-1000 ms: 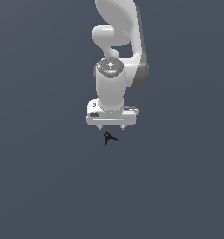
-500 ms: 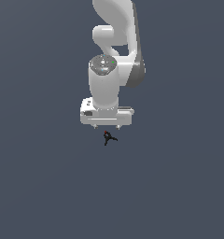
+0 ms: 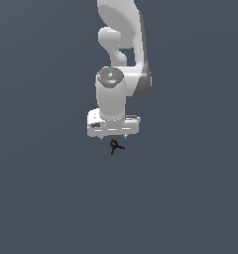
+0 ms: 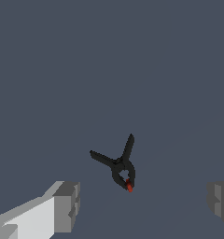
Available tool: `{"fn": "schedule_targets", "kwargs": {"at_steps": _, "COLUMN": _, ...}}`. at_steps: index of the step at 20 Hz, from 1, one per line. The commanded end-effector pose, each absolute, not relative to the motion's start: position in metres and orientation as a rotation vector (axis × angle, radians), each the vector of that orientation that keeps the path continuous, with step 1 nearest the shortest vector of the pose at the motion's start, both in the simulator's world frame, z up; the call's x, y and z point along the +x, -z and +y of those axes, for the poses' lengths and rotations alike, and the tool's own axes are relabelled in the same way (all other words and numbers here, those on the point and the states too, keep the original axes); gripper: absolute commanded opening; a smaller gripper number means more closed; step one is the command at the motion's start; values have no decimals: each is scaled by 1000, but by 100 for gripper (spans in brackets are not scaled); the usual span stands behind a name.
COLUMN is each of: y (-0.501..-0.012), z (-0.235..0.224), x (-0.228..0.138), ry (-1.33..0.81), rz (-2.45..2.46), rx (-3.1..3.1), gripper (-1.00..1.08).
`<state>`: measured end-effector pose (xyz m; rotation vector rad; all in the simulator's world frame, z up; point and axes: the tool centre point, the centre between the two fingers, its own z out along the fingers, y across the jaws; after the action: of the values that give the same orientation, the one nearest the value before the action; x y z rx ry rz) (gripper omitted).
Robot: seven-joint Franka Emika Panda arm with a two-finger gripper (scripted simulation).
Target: Pick up the object and move it to a goal position.
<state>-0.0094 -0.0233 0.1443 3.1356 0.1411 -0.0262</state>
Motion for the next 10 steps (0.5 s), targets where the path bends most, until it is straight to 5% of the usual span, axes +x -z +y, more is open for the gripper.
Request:
{"fn": "schedule_targets", "kwargs": {"at_steps": 1, "y": -133, "z": -24, "x": -13, "ry": 24, "rz": 220, "rx": 3130, "gripper": 100}}
{"fn": "schedule_targets", "kwargs": {"at_steps": 10, "y": -88, "z": -23, "x": -30, "ry": 11, "rz": 563, "rx": 3087, "gripper": 100}}
